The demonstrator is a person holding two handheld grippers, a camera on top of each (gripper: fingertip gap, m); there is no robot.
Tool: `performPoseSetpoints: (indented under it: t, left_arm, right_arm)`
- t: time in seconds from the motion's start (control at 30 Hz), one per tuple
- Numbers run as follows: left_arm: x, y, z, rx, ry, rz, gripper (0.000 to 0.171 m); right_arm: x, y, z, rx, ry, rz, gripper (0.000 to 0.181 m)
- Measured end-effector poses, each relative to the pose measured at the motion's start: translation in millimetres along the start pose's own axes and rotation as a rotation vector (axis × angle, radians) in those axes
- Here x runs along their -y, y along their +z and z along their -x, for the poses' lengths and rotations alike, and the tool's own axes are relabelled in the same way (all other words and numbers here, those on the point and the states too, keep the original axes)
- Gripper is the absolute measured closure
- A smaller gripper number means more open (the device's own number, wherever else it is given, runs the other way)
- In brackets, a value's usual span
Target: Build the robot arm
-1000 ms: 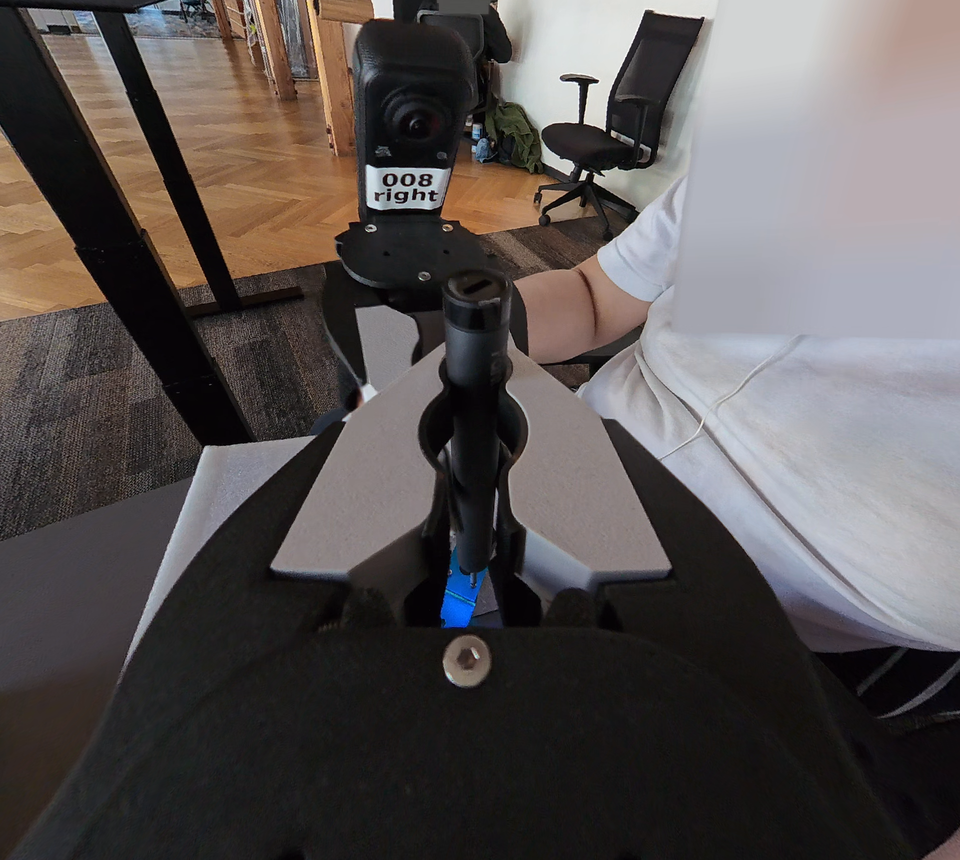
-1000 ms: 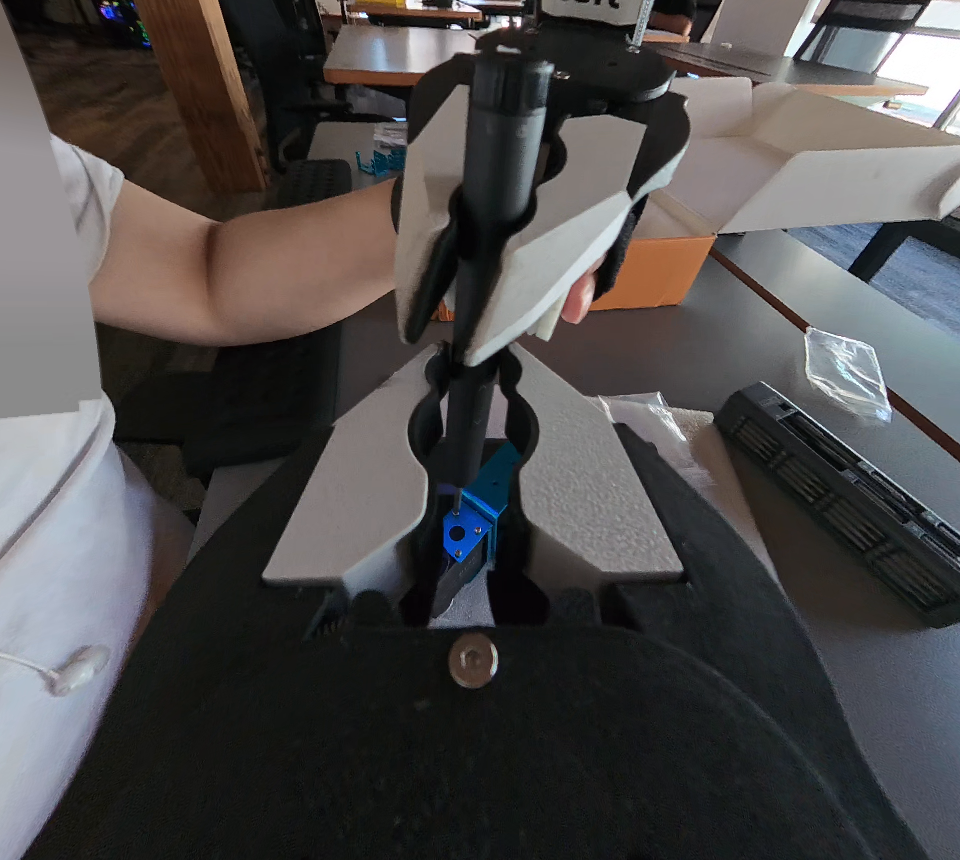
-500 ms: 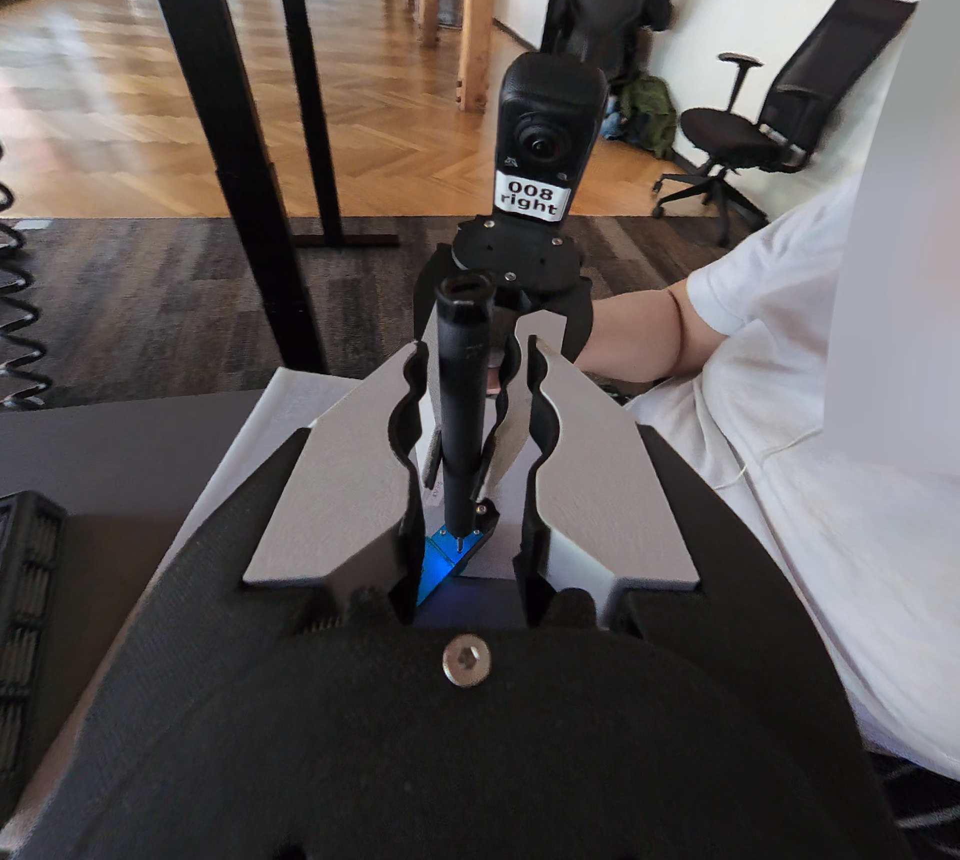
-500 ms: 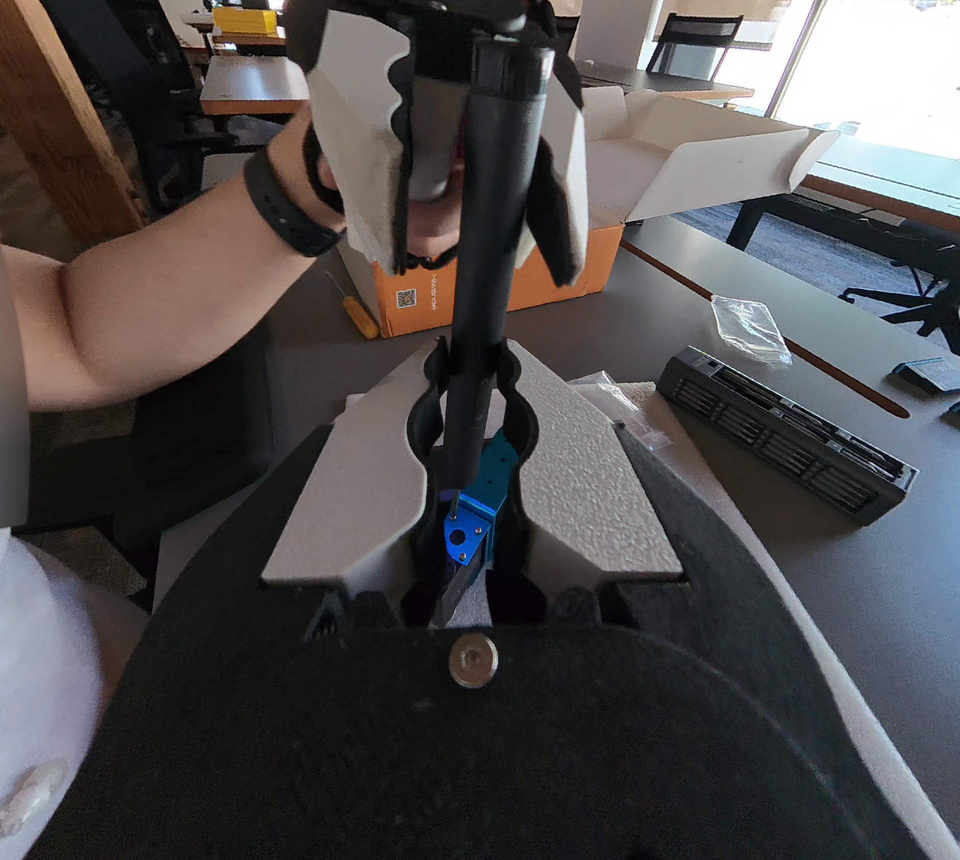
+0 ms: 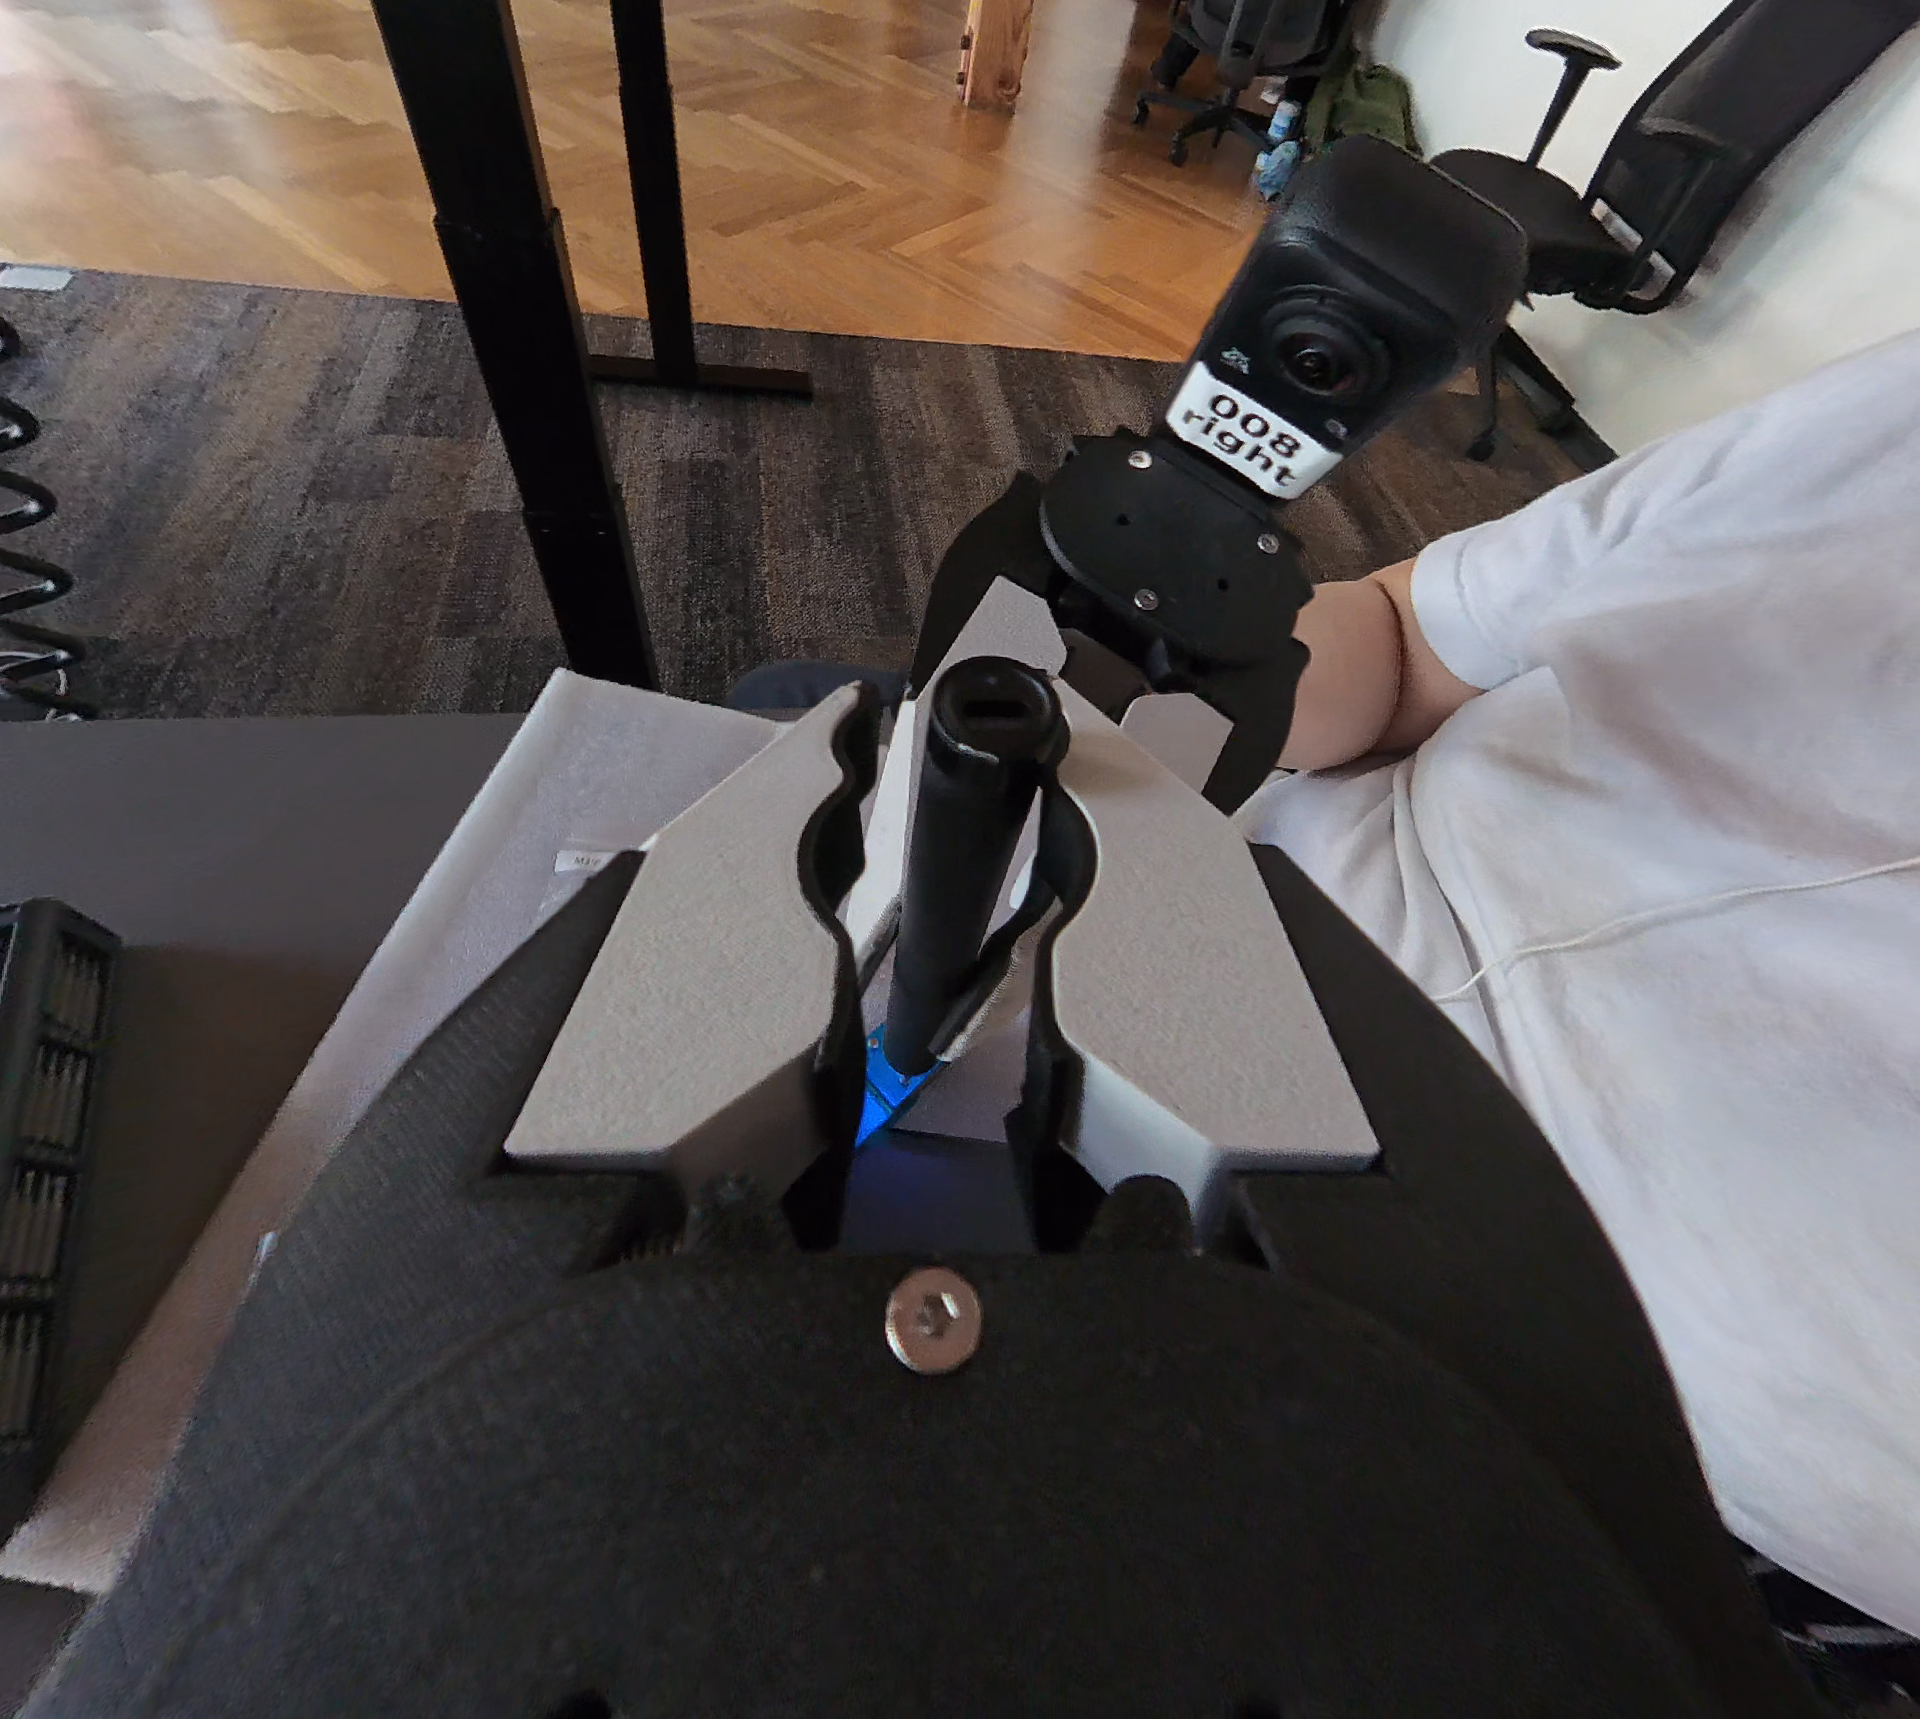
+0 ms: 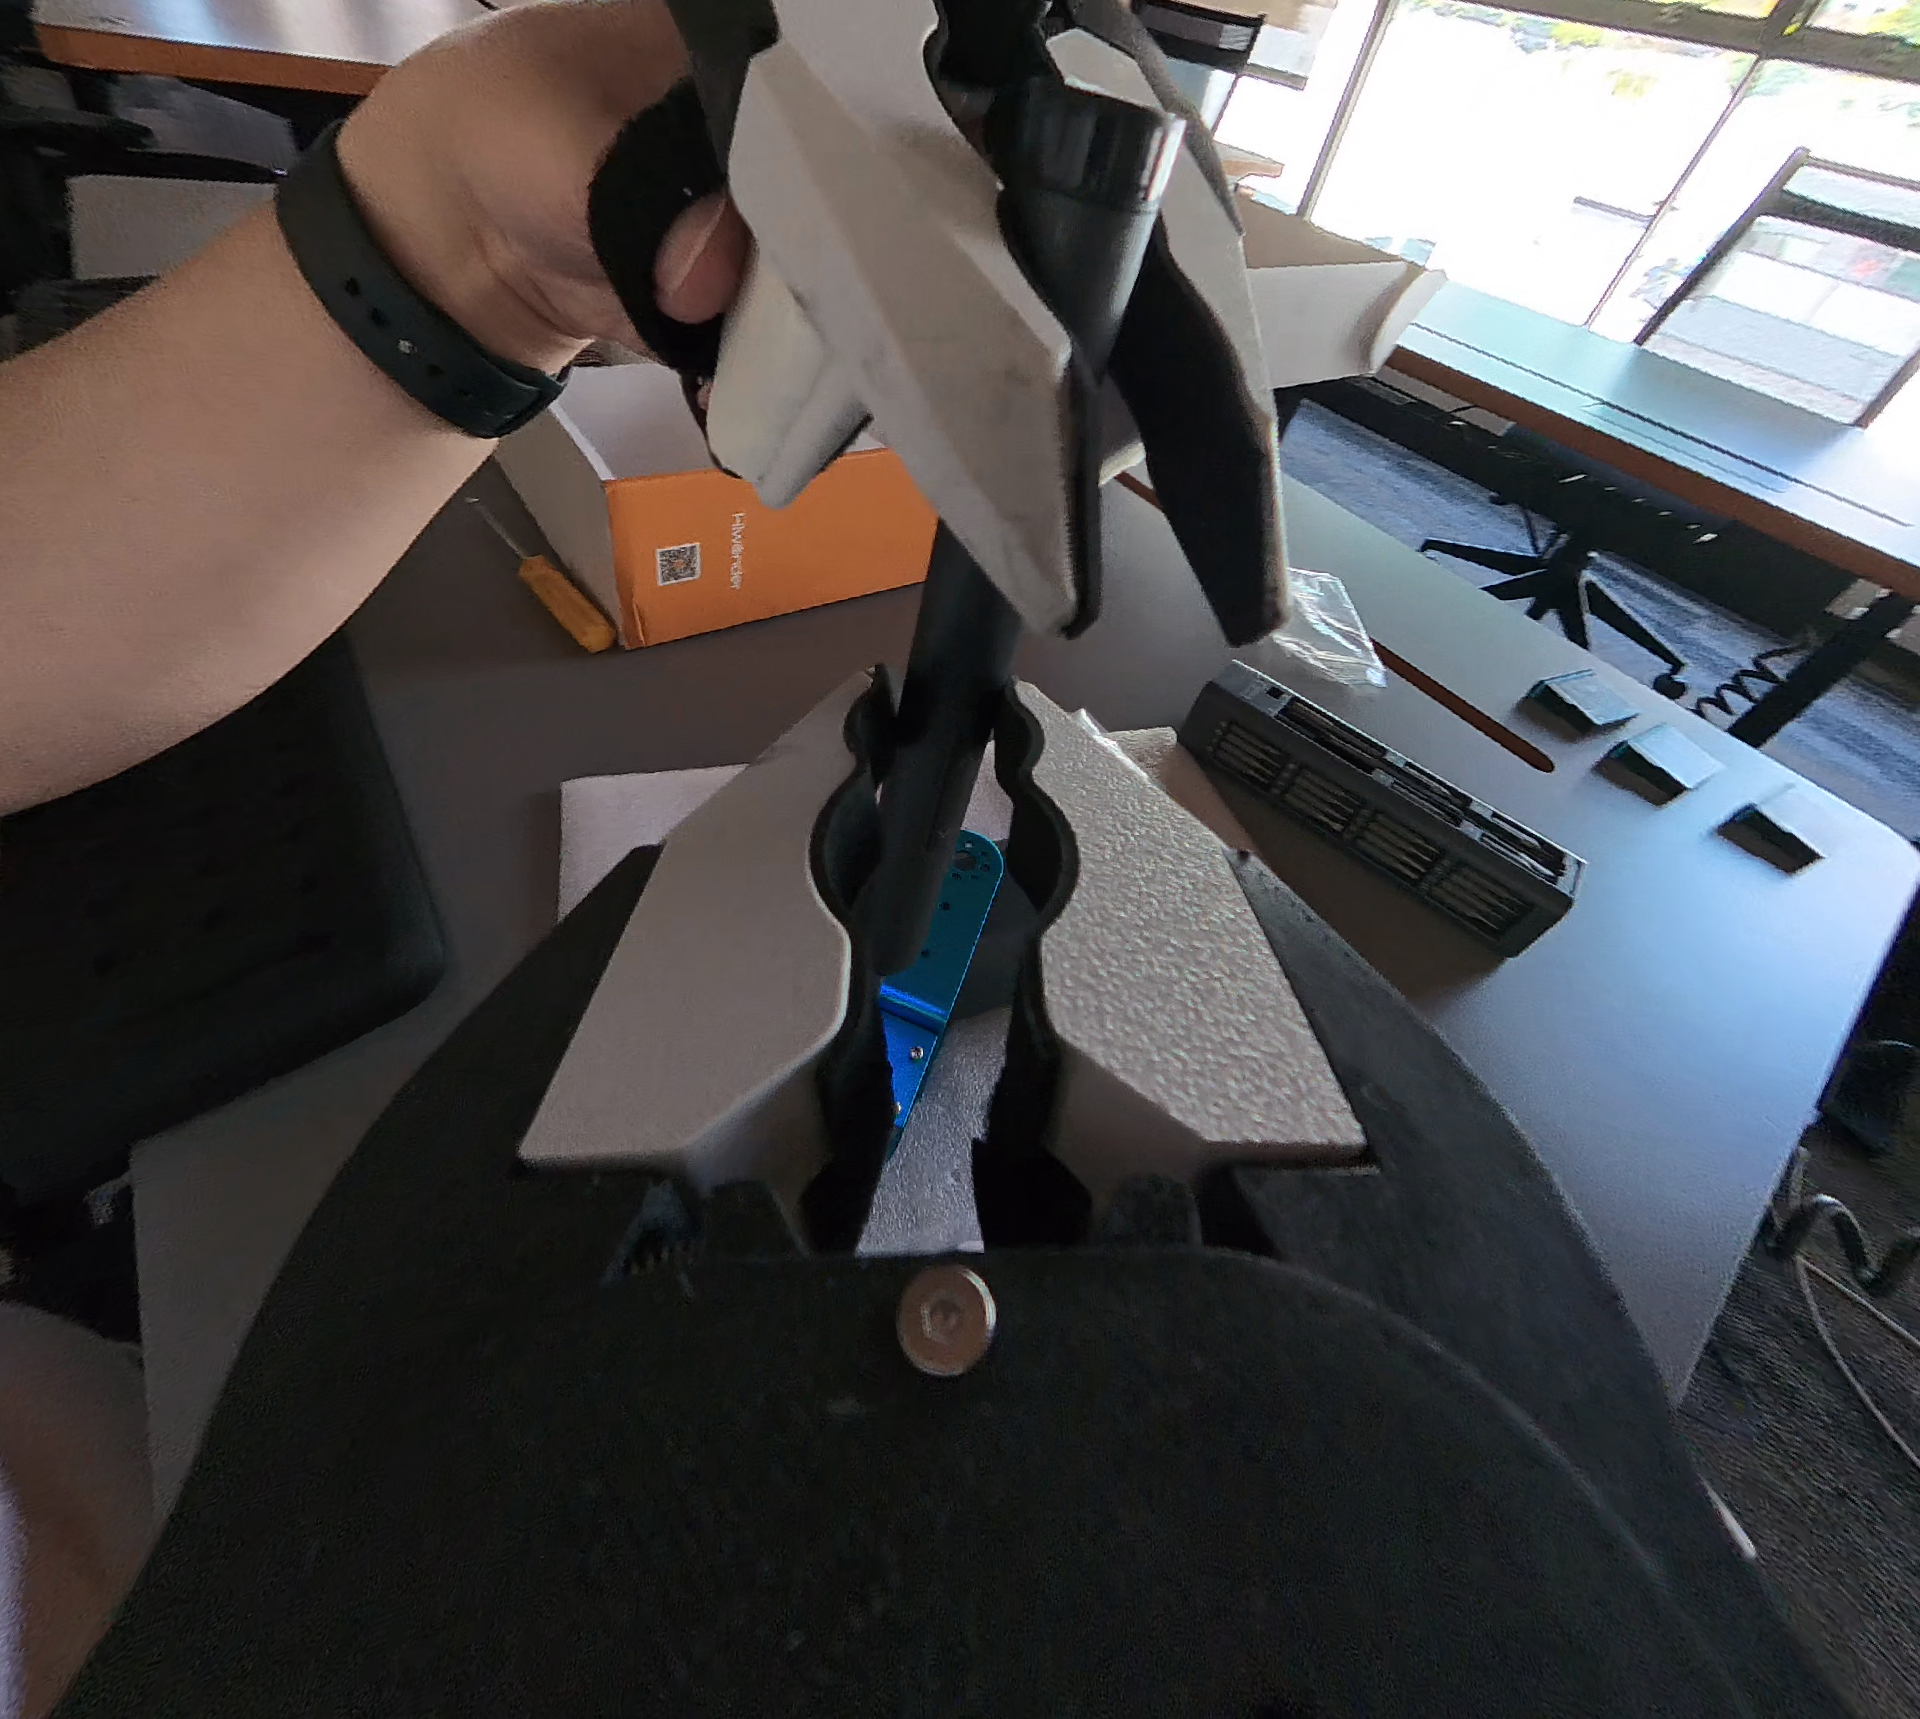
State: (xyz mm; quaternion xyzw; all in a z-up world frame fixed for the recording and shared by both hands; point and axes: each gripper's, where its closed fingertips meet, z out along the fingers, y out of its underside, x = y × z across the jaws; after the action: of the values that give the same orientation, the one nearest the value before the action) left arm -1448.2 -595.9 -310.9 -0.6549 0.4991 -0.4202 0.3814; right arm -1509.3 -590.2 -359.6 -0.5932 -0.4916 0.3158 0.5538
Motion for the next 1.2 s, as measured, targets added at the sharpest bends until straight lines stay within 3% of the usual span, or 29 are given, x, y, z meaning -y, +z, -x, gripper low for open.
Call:
performPoseSetpoints:
  t: [0.1,0.23,0.33,0.43,0.5,0.57,0.67,0.77,1.0,1.13,1.2]
  left_arm:
    - [-4.3,-1.7,-5.2,-0.008,0.024,0.03,0.158]
    - [-6.4,-0.4,-5.4,0.019,0.111,0.052,0.161]
    - [-6.9,0.2,-9.8,-0.02,0.174,0.041,0.162]
    - [-7.1,-0.5,-10.4,-0.04,0.189,0.034,0.162]
    - [-7.3,-0.9,-10.7,-0.043,0.193,0.032,0.162]
    - [-7.2,-0.4,-11.9,-0.05,0.199,0.028,0.163]
    - [-7.6,-0.7,-14.4,-0.071,0.21,0.023,0.162]
    - [-7.3,-0.9,-15.0,-0.092,0.209,0.01,0.162]
    - [-3.7,3.2,-19.6,-0.189,0.2,-0.064,0.163]
    - [-3.6,3.5,-15.8,-0.12,0.19,-0.041,0.161]
    - [-7.3,3.2,-16.5,-0.088,0.178,-0.003,0.152]
  right_arm:
    - [0.1,-0.1,-0.5,-0.066,0.009,-0.002,0.162]
    - [0.1,-1.6,-0.2,-0.134,0.032,0.0,0.162]
    - [1.1,-2.3,2.3,-0.1,0.066,-0.025,0.162]
    - [-4.4,-1.2,9.0,0.08,-0.022,-0.018,0.156]
    - [-8.7,-1.8,12.2,0.244,-0.013,-0.014,0.136]
    - [-13.1,-6.1,19.6,0.436,0.018,0.003,0.144]
    - [-11.0,-7.1,21.2,0.562,0.029,-0.012,0.159]
    - [-12.6,-4.4,19.8,0.562,0.035,0.006,0.163]
    - [-15.0,-5.2,16.5,0.349,0.001,0.023,0.163]
    - [-15.1,-4.7,13.0,0.29,0.005,0.059,0.163]
    - [-14.5,-3.4,16.7,0.284,-0.037,0.085,0.163]
